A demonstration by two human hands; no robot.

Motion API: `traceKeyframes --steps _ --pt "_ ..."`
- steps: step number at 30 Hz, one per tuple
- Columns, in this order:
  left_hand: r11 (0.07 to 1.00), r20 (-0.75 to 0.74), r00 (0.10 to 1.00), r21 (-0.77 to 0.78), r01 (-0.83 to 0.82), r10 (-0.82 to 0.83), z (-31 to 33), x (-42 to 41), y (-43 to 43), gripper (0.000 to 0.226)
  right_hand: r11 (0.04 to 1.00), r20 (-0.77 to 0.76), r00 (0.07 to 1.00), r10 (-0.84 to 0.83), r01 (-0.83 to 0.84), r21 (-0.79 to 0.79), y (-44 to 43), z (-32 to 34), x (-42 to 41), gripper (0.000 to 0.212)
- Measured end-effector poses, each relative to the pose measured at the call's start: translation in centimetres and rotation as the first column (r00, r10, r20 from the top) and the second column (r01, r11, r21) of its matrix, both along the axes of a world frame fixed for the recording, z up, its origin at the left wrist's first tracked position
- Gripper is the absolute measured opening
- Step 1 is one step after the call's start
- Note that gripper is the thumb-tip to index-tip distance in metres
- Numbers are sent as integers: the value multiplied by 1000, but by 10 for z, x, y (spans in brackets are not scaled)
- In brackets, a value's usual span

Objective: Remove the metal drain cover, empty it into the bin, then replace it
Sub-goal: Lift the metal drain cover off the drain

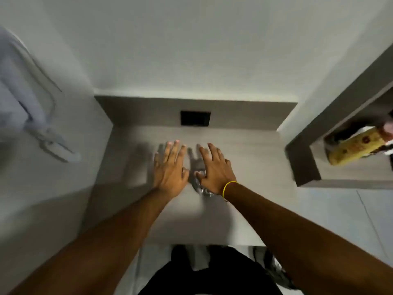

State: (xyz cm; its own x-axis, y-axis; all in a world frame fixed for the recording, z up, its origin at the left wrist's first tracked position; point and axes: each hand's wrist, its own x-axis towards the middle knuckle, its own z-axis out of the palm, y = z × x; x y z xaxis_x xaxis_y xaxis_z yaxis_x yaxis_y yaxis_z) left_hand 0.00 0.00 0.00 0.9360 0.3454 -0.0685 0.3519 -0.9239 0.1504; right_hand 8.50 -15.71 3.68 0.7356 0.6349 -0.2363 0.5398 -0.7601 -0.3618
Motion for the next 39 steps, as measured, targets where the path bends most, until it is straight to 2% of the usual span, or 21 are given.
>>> traceKeyframes --steps 1,3,6,8,14,24,27,31,39 --pt "1000 -87 996 -6 -21 21 -15 -7 -6 83 999 -56 998 3 -5 -40 -1 -18 -4 98" --pt "997 -122 992 -67 -42 33 -44 -23 -15 81 996 -99 995 -26 18 -84 -7 -40 -9 102" --pt "988 -114 993 -147 -50 34 -84 -47 -26 72 992 -132 991 2 -19 -128 -11 -67 -16 106" --pt "987 -90 995 -147 -62 49 -97 -52 -27 67 991 -113 993 28 -42 -131 -8 -69 -12 109" --pt "992 -1 999 -118 -48 48 -110 -54 -26 64 978 -116 989 88 -108 -178 1 -65 -1 107" --pt "993 22 999 -114 -42 45 -115 -53 -25 67 975 -94 987 132 -146 -167 9 -51 7 107" --pt "993 35 998 -113 -38 42 -118 -55 -25 67 987 -99 991 90 -102 -122 4 -43 13 101" --pt "994 38 998 -99 -45 49 -120 -55 -25 67 997 -124 991 -46 39 -62 -20 -37 34 97" --pt "996 36 998 -70 -49 52 -118 -56 -26 65 979 -108 989 -105 84 -185 -63 -56 54 107"
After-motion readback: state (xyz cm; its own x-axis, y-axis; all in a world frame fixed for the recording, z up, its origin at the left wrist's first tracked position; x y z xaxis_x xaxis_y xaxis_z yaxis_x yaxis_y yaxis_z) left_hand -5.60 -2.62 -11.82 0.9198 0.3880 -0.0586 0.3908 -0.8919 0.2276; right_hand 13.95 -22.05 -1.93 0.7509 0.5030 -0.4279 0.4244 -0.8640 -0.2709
